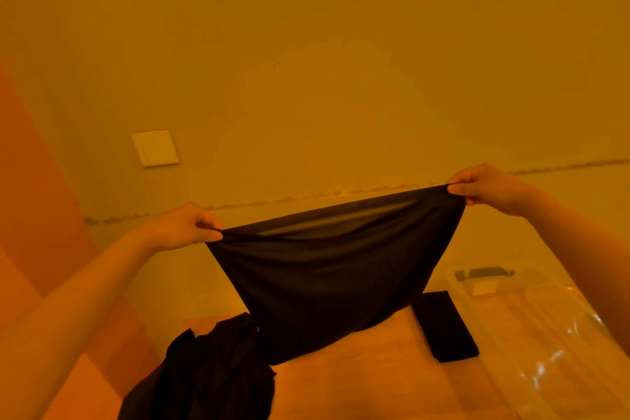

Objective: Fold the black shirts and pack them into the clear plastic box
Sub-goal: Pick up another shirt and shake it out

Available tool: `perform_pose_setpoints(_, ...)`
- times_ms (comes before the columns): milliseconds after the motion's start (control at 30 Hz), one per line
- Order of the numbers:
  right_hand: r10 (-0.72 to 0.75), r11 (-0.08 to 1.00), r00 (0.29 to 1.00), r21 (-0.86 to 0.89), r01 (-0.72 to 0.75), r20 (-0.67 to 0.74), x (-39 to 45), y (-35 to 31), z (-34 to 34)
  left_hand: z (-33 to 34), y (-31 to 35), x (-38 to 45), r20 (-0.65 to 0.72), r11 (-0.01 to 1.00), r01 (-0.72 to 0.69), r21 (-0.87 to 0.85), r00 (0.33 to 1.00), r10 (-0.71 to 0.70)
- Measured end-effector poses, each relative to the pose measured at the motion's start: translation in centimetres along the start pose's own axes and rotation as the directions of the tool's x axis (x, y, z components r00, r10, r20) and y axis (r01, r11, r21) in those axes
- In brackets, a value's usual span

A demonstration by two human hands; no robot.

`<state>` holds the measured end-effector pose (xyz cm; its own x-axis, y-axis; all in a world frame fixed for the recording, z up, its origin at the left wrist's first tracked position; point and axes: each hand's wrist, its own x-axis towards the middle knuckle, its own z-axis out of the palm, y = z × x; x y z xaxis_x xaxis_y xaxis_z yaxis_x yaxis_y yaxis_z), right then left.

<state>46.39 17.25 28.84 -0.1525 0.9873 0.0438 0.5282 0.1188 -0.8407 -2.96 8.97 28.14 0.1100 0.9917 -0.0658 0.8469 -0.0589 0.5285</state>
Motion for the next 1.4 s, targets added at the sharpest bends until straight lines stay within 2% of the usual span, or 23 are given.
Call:
perform_pose_setpoints(100, -0.062, 0.994, 0.998, -0.09, 0.06, -0.022, 0.3, -0.6, 0.2, -0.5, 0.1, 0.6, 0.032, 0.982, -0.068, 0.174, 0.997, 0.063)
perform_pose_setpoints(200, -0.108, 0.985, 0.992, -0.138, 0.099, -0.061, 0.7, -1.0, 0.2, -0.8, 0.0, 1.1, -0.007, 0.972, -0.08, 0.219, 0.996, 0.084)
perform_pose_setpoints(267, -0.139, 0.979, 0.986, -0.163, 0.122, -0.093, 0.7, -1.2, 0.1, -0.7, 0.1, 1.0, -0.048, 0.984, -0.067, 0.165, 0.996, 0.076)
perform_pose_setpoints(400, -0.143, 0.982, 0.981, -0.138, 0.125, -0.129, 0.3, -1.4, -0.5, 0.0, 0.5, 0.4, -0.161, 0.989, -0.016, -0.15, 0.987, -0.009)
perform_pose_setpoints(467, -0.12, 0.985, 0.985, -0.135, 0.103, -0.125, 0.0, -1.4, -0.9, 0.1, 0.5, 0.1, -0.181, 0.98, -0.015, -0.196, 0.983, -0.021)
perform_pose_setpoints(533, -0.101, 0.979, 0.99, -0.188, 0.082, -0.095, -0.3, -1.6, -1.3, -0.2, 0.5, -0.3, -0.144, 0.99, -0.047, -0.133, 0.989, 0.028)
perform_pose_setpoints(667, -0.088, 0.943, 0.995, -0.324, 0.071, -0.038, -0.7, -2.2, -1.7, -1.4, 0.1, -0.3, -0.044, 0.968, -0.134, 0.213, 0.988, 0.147)
perform_pose_setpoints(733, -0.092, 0.926, 0.995, -0.37, 0.077, -0.025, -0.8, -2.5, -1.6, -1.7, 0.2, 0.1, -0.033, 0.934, -0.142, 0.329, 0.986, 0.161)
perform_pose_setpoints(800, -0.098, 0.918, 0.995, -0.387, 0.085, -0.014, -0.8, -2.7, -1.3, -1.7, 0.3, 0.4, -0.064, 0.916, -0.142, 0.376, 0.982, 0.179)
perform_pose_setpoints(900, -0.101, 0.924, 0.995, -0.371, 0.089, -0.013, -1.0, -2.8, -0.9, -1.2, 0.5, 0.7, -0.13, 0.948, -0.151, 0.279, 0.973, 0.193)
perform_pose_setpoints(1000, -0.094, 0.938, 0.995, -0.336, 0.081, -0.024, -1.2, -2.5, -1.1, -0.5, 0.4, 0.7, -0.183, 0.994, -0.099, 0.042, 0.977, 0.105)
perform_pose_setpoints(1067, -0.089, 0.956, 0.995, -0.284, 0.073, -0.043, -1.1, -2.2, -1.3, -0.3, 0.3, 0.8, -0.152, 0.998, -0.065, -0.025, 0.986, 0.06)
perform_pose_setpoints(1133, -0.082, 0.965, 0.995, -0.253, 0.064, -0.059, -0.8, -2.3, -1.5, -0.2, 0.4, 0.8, -0.067, 0.998, -0.069, 0.0, 0.995, 0.069)
perform_pose_setpoints(1200, -0.065, 0.961, 0.997, -0.271, 0.05, -0.048, -0.5, -2.4, -1.8, -0.4, 0.2, 0.8, 0.036, 0.986, -0.094, 0.135, 0.995, 0.09)
perform_pose_setpoints(1267, -0.055, 0.96, 0.998, -0.278, 0.042, -0.039, -0.4, -2.5, -1.9, -0.7, 0.1, 0.9, 0.083, 0.954, -0.114, 0.277, 0.992, 0.095)
perform_pose_setpoints(1333, -0.061, 0.965, 0.997, -0.259, 0.045, -0.054, -0.3, -2.4, -2.0, -1.0, 0.2, 0.9, 0.06, 0.953, -0.123, 0.278, 0.992, 0.111)
perform_pose_setpoints(1400, -0.068, 0.968, 0.995, -0.244, 0.05, -0.069, -0.3, -2.3, -1.9, -0.8, 0.8, 0.6, 0.017, 0.975, -0.13, 0.178, 0.991, 0.129)
